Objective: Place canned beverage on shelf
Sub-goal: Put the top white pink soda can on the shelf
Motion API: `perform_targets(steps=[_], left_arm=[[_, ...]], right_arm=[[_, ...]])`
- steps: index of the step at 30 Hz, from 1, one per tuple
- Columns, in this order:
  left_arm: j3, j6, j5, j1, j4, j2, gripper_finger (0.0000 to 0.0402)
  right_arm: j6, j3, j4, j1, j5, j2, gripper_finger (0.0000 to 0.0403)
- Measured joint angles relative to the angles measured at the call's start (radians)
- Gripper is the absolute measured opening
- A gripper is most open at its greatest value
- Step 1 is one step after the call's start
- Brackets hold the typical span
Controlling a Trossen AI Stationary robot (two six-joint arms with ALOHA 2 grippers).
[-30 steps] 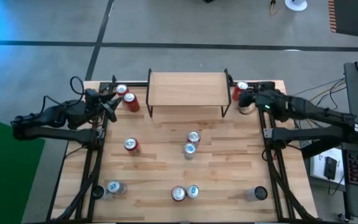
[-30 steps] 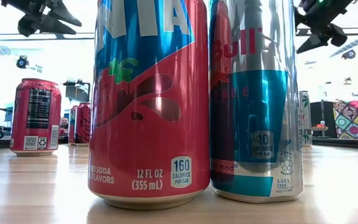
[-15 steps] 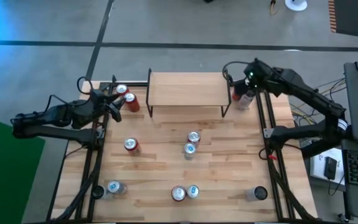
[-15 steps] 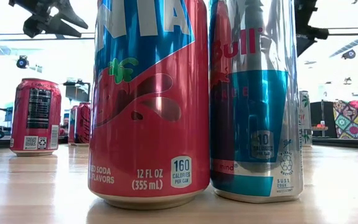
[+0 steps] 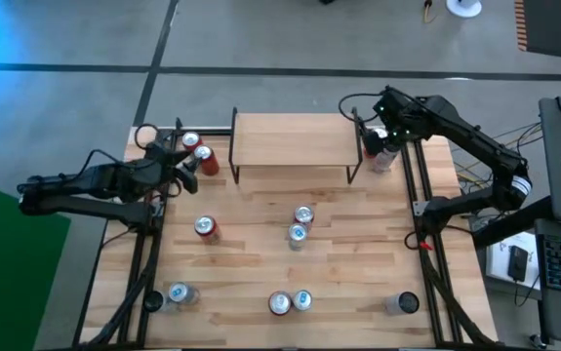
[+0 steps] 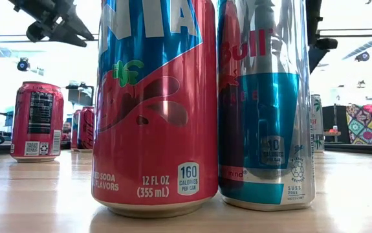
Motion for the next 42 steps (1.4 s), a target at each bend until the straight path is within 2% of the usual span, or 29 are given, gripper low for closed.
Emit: perform_targets(steps=[2,7,12,14,19,23,33,42], left_arm=[[0.005,-0.019,0.056,0.004,0.000,0.024,0.0173],[0.006,-0.069,0.217,0.020,0.023,0.057,0.0173],[0.006,-0.068,0.385,0.043,0.031,0.066,0.0173],[0.006,-0.058,0.386,0.043,0.032,0.068,0.0173],[0.006,-0.031,0.282,0.044,0.027,0.077,0.0173],[0.006,-0.037,0.235,0.044,0.026,0.096,0.0173],[0.006,-0.073,0.236,0.043,0.027,0.184,0.0173],[0.026,-0.087,0.316,0.043,0.024,0.236,0.0173]], right_arm=[[-0.008,-0.009,-0.002,-0.021,-0.028,0.003,0.0352],[-0.057,-0.014,-0.006,-0.053,-0.017,0.003,0.0352],[-0.125,-0.027,-0.037,-0.087,0.030,0.007,0.0352],[-0.143,-0.043,-0.042,-0.099,0.032,0.007,0.0352],[-0.158,-0.068,-0.052,-0.107,0.023,0.006,0.0352],[-0.184,-0.068,-0.054,-0.107,-0.040,0.008,0.0352],[-0.202,-0.073,0.008,-0.160,-0.021,0.073,0.0352],[-0.210,-0.075,0.009,-0.168,-0.016,0.184,0.0352]])
